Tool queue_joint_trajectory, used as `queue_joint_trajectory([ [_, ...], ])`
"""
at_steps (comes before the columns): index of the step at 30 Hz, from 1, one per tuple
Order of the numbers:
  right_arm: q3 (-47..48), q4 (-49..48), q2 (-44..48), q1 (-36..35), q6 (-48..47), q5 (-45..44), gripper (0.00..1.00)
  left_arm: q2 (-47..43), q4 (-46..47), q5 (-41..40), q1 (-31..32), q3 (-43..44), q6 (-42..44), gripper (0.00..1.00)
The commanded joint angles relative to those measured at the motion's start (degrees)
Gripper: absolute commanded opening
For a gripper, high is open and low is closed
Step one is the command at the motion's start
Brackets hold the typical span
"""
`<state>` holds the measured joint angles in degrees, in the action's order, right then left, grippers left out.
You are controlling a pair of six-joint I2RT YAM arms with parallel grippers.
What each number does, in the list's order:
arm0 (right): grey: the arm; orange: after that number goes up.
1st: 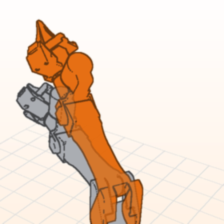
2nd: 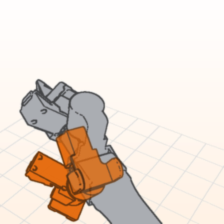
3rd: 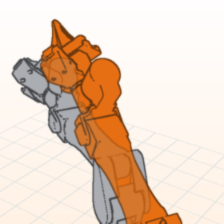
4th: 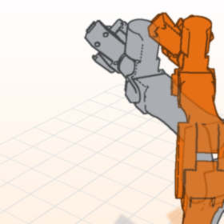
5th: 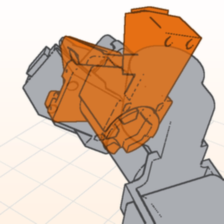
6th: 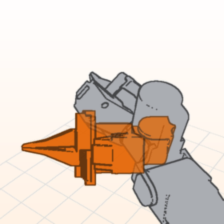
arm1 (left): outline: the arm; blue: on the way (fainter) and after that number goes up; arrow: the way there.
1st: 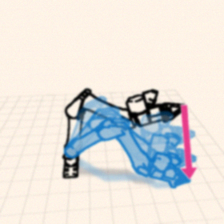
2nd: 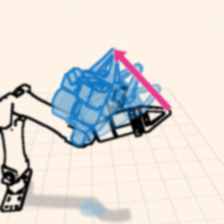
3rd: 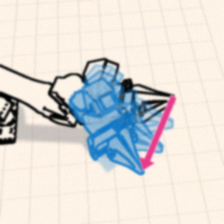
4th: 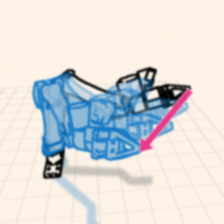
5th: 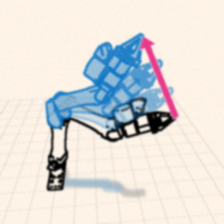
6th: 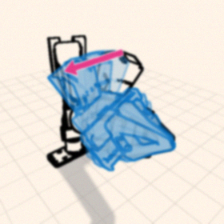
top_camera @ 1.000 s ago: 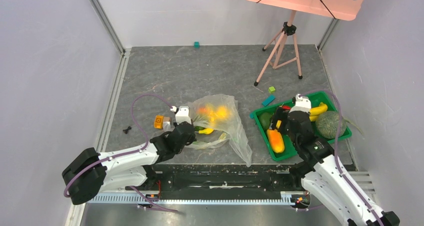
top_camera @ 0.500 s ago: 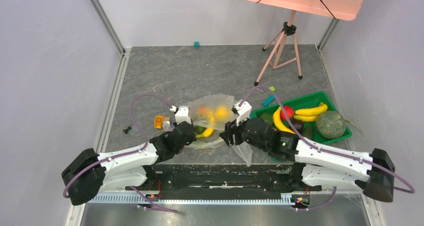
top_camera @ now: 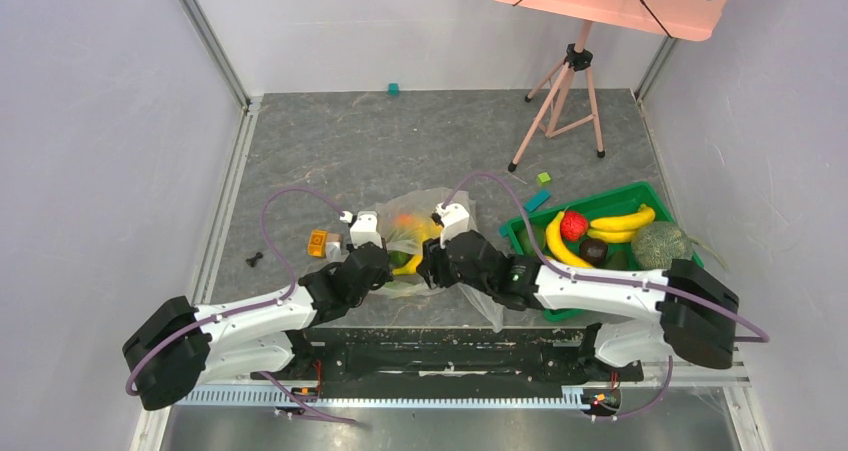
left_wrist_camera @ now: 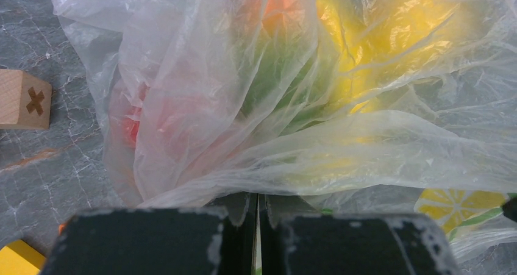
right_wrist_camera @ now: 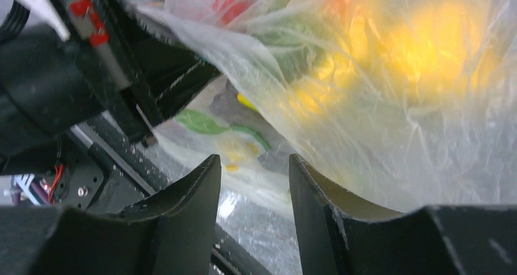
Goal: Take the fake fruits out of the plastic bag
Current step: Take out the fake fruit from the plastic bag.
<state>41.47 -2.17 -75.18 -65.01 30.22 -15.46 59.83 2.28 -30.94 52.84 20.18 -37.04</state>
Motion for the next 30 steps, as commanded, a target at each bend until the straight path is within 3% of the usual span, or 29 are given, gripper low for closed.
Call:
queue_joint_trajectory([
  [1, 4.7, -3.6, -4.2, 2.8, 1.9, -0.3, 0.47, -1.2, 1.6, -0.4, 0.2, 0.6, 0.4, 0.02],
  [12, 9.7, -5.4, -17.0, 6.9, 4.2, 1.2, 0.51, -1.1, 2.0, -0.3, 0.1, 0.0, -0.3, 0.02],
  [24, 15.5, 0.5, -24.9, 7.0, 4.8, -6.4, 0.64, -1.0, 2.4, 0.0, 0.1, -0.2, -0.4, 0.02],
  [30, 16.9, 1.4, -28.7, 7.1, 4.5, -6.8, 0.64, -0.3, 2.8, 0.1, 0.1, -0.2, -0.4, 0.02],
])
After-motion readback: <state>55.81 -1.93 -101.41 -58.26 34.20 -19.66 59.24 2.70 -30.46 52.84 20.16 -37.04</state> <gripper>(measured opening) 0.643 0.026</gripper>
